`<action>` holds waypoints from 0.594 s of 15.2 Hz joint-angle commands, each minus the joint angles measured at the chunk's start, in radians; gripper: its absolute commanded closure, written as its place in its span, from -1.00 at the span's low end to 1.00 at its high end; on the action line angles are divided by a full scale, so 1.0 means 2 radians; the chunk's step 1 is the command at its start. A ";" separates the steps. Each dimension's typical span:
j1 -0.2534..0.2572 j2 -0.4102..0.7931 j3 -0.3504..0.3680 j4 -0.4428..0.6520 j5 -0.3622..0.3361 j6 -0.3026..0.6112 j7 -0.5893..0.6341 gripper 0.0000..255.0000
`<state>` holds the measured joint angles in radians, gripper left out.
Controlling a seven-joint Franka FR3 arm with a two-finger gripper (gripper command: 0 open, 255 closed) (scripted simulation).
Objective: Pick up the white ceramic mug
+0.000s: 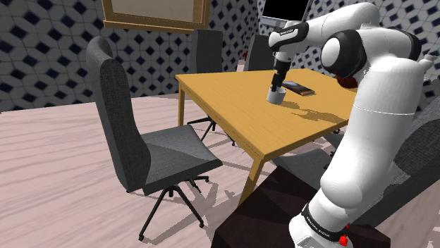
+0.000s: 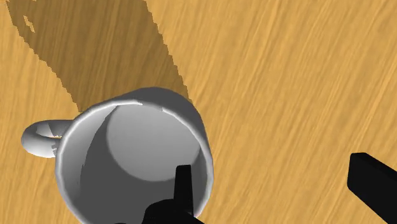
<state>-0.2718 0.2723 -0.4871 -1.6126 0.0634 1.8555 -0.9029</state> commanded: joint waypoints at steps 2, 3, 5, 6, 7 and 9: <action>-0.026 0.055 -0.001 0.065 0.025 -0.011 -0.024 -1.00; -0.026 0.056 0.000 0.059 0.025 -0.005 -0.024 -1.00; -0.026 0.057 0.001 0.048 0.026 0.008 -0.025 -1.00; -0.026 0.058 0.001 0.043 0.026 0.014 -0.025 -1.00; -0.025 0.059 0.002 0.037 0.027 0.020 -0.025 -1.00; -0.025 0.062 0.002 0.027 0.028 0.033 -0.025 -1.00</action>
<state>-0.3228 0.3941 -0.4833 -1.5481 0.1190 1.9086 -0.9534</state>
